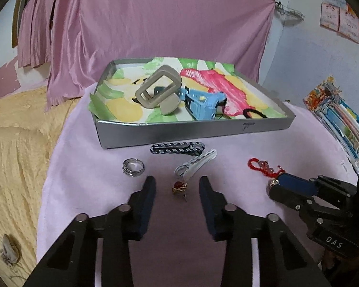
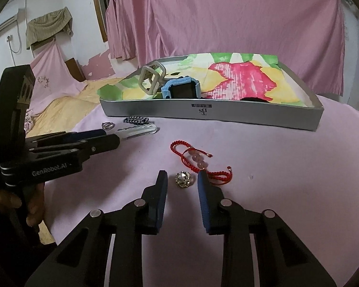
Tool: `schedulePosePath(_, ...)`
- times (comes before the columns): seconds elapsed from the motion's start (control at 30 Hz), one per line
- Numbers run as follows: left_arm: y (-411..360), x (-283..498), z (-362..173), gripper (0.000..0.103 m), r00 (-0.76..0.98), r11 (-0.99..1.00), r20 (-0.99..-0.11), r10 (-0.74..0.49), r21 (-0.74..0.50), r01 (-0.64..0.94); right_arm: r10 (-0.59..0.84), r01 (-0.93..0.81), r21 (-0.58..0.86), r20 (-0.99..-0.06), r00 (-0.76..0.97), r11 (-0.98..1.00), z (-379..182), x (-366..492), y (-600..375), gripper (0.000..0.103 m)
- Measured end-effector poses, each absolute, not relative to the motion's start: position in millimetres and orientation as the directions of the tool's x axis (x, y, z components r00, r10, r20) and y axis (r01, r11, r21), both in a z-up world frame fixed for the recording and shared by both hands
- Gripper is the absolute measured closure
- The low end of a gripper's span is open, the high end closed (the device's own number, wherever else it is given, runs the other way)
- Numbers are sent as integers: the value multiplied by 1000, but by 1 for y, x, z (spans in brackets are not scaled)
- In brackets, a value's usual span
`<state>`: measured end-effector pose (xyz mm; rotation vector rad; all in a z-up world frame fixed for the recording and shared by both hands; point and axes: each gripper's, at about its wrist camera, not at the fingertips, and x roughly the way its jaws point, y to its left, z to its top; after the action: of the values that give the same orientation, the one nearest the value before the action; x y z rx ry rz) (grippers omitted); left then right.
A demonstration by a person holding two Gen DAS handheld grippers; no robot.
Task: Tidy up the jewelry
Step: 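Grasp the small silver charm with the right gripper, then place the silver charm in the tray with the right gripper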
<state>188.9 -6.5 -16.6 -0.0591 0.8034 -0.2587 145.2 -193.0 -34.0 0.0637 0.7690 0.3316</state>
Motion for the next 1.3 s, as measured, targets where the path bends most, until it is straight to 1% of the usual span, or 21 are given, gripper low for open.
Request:
schedulePosePath(0.07, -7, 189, -17, 72, 664, 966, -703, -254, -151, 210, 317, -272, 175, -672, 669, 946, -34, 146, -193, 80)
schedulePosePath(0.13, -7, 189, -17, 74, 663, 966, -705, -253, -150, 210, 314, -272, 170, -673, 670, 947, -34, 146, -193, 87)
schedulePosePath(0.2, -7, 189, -17, 79, 662, 967, -706, -251, -148, 208, 316, -271, 175, -672, 669, 946, -34, 147, -193, 91)
schedulePosePath(0.27, -8, 189, -17, 81, 662, 967, -707, -248, -144, 208, 323, -275, 181, -670, 668, 944, -34, 147, -193, 92)
schedulePosePath(0.37, -8, 189, -18, 90, 664, 969, -708, -242, -138, 206, 330, -281, 184, -668, 667, 942, -35, 148, -193, 92)
schedulePosePath(0.53, -8, 186, -17, 90, 667, 968, -703, -246, -142, 207, 349, -293, 198, -654, 671, 935, -35, 146, -194, 92)
schedulePosePath(0.67, -8, 177, -14, 90, 683, 962, -678, -271, -166, 216, 365, -301, 212, -638, 678, 930, -32, 142, -197, 92)
schedulePosePath(0.83, -12, 172, 3, 90, 733, 956, -615, -292, -181, 229, 373, -309, 212, -602, 706, 927, -20, 140, -202, 92)
schedulePosePath(1.0, -13, 185, 21, 90, 778, 957, -558, -287, -201, 209, 356, -299, 195, -560, 748, 934, -2, 148, -215, 92)
schedulePosePath(1.13, -11, 205, 32, 90, 796, 958, -540, -274, -224, 178, 335, -293, 165, -532, 778, 942, 12, 165, -221, 92)
schedulePosePath(1.3, -10, 228, 35, 90, 800, 968, -552, -235, -212, 138, 330, -290, 161, -533, 779, 943, 18, 193, -219, 92)
